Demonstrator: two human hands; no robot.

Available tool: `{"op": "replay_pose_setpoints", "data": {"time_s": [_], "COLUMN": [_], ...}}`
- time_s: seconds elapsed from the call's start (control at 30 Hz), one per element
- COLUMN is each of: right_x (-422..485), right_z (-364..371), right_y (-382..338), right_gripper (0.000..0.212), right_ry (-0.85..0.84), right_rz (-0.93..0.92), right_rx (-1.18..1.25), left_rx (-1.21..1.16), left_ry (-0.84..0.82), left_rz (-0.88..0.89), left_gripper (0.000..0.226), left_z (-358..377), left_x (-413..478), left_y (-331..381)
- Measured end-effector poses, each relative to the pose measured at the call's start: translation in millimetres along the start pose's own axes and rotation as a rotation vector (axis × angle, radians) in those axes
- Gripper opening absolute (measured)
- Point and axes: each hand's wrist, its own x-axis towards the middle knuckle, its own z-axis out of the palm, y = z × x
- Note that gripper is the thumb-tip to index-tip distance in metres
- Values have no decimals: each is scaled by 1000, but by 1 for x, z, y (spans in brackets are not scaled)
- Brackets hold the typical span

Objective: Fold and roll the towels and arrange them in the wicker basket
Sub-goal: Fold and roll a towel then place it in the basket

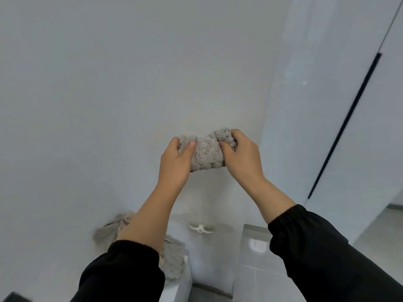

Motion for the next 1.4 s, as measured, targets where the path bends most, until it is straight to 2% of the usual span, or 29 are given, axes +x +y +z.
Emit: {"op": "replay_pose_setpoints", "data": {"time_s": [0.17, 0.33, 0.6, 0.67, 1.0, 1.13, 1.4], "right_x": [-3, -7, 7, 13, 54, 63, 105], "right_z": [-79, -149, -257, -298, -571, -664, -745], "right_y": [32, 70, 143, 177, 355, 414, 510], "right_gripper": [13, 9, 6, 6, 10, 20, 22], "right_ry": [150, 307, 465, 522, 634, 650, 702], "right_rz": [67, 136, 220, 242, 335, 384, 464], "right_rx": [-54, -87, -50, -54, -179, -243, -289], "left_rx": [-49, 8, -69, -91, -310, -347, -385], "left_ry": [-147, -255, -441, -484, -720, -815, -909], "left_rz": [89, 275, 289, 284, 43, -53, -132], "left_gripper": [12, 10, 13, 13, 11, 12, 11], "left_z": [80, 161, 294, 352, 681, 795, 940], "left_x": [-12, -34, -40, -46, -97, -113, -102], "left_y": [23, 46, 79, 90, 167, 187, 189]}}
